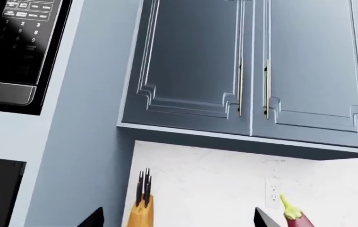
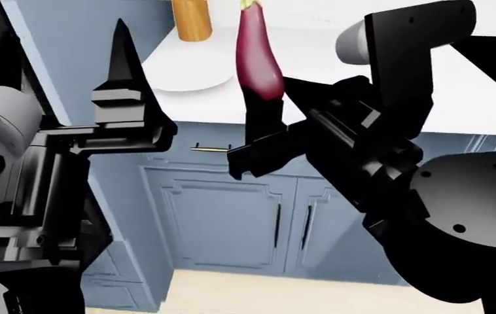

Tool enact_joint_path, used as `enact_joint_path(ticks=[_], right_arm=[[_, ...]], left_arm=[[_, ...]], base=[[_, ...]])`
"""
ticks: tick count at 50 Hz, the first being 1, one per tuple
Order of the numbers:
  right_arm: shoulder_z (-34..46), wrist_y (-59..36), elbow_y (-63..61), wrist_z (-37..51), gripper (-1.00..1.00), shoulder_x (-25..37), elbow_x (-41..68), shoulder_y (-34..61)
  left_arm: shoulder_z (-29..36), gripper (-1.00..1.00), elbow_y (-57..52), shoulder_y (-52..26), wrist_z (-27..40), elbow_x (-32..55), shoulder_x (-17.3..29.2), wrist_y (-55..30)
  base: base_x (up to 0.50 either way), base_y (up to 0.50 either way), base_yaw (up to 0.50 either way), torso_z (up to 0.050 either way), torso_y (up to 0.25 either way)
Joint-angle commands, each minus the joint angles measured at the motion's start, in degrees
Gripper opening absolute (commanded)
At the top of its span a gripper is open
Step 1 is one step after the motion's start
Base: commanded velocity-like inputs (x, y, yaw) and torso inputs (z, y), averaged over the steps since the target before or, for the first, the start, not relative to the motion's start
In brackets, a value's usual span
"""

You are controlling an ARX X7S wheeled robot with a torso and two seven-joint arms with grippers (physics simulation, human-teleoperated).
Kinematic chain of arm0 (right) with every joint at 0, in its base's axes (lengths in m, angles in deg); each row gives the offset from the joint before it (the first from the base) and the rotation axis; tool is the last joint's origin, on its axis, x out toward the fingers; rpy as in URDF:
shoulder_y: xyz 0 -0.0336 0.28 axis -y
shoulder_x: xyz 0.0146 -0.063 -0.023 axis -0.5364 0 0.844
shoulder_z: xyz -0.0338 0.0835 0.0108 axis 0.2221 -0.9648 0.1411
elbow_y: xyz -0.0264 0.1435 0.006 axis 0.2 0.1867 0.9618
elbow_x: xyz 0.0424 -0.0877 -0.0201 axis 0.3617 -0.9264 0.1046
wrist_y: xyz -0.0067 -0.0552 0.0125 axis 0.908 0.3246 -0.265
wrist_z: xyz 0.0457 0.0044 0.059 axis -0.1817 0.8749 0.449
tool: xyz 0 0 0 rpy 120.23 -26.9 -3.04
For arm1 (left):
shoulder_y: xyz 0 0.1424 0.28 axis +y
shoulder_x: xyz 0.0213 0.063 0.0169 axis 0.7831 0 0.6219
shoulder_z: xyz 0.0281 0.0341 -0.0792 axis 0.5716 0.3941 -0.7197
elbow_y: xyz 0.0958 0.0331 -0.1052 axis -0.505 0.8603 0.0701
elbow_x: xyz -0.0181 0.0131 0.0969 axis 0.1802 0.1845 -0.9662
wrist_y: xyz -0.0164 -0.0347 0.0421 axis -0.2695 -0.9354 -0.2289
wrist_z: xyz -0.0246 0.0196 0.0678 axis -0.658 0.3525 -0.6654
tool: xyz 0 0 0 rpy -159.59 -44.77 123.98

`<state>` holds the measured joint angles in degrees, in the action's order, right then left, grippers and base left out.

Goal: Pick the eggplant from the top rack in the oven and place it on the plate on the counter.

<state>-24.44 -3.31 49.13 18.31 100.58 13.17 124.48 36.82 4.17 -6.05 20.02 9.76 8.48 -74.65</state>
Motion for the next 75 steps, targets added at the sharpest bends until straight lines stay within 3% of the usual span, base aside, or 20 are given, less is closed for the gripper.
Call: enact_joint_path(ticks=[1,22,55,75], right_arm=[[0.0,0.0,-0.1,-0.3,-1.0,0.1,-0.3,0.6],[0.4,0.8,-0.5,-1.3,-1.0,0.1,-1.3,-0.3],[1.8,1.6,0.6,-0.3,-1.0,0.1,-0.8,-0.3],[2.8,2.0,0.5,-0.3,-1.0,0.4,-0.5,-1.6]], left_arm=[[0.2,1.0,0.0,-0.4,0.4,0.4,0.3,0.2],[0.7,1.0,-0.1,0.3,0.6,-0.1,0.8,1.5],[1.9,1.0,0.3,0.1,0.9,-0.3,1.1,2.6],[2.7,1.0,0.0,-0.1,1.6,-0.3,1.2,3.1]], base=[[0.01,0.0,0.5,0.0,0.0],[0.03,0.01,0.5,0.0,0.0],[0.1,-0.24,0.0,0.0,0.0],[0.48,-0.24,0.0,0.0,0.001]])
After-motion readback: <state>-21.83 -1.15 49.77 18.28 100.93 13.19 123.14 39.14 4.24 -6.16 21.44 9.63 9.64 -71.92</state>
